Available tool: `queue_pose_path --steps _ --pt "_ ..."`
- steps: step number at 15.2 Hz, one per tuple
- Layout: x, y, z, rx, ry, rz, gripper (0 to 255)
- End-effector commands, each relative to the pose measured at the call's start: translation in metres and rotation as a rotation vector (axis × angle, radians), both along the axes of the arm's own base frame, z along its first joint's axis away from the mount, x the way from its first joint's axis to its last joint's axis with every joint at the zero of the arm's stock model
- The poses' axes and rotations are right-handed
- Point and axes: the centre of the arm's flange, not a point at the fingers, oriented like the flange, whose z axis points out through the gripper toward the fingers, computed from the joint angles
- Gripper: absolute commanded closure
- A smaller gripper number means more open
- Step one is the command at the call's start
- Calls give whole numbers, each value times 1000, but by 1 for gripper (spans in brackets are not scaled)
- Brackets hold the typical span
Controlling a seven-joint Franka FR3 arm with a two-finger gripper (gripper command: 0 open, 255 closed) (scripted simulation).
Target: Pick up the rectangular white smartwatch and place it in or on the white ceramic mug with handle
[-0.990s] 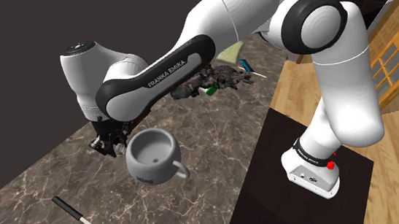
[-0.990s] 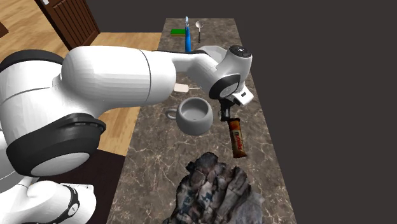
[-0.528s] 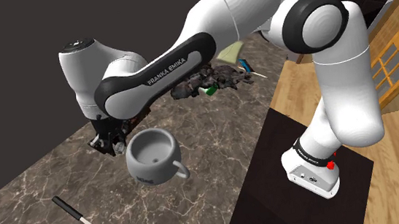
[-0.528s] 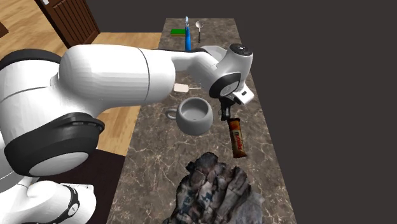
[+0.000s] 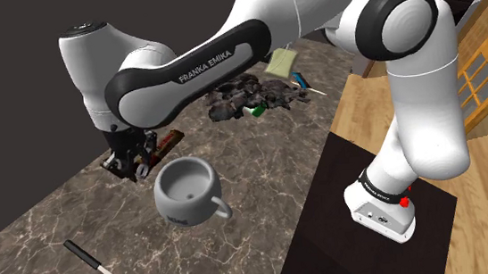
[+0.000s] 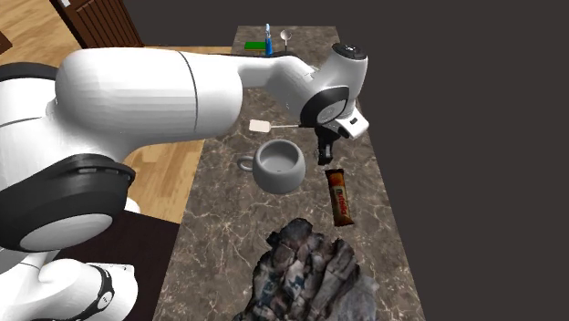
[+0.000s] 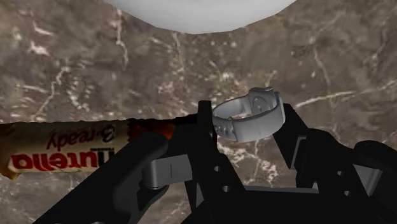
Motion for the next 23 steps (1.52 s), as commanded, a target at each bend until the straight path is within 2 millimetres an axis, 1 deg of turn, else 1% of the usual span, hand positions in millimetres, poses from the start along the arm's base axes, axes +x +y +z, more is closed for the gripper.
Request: queue_pose_path --steps 1,22,23 --pt "0 1 11 0 0 0 255" --pt "0 1 121 0 0 0 255" --pt "0 1 122 0 0 0 255"
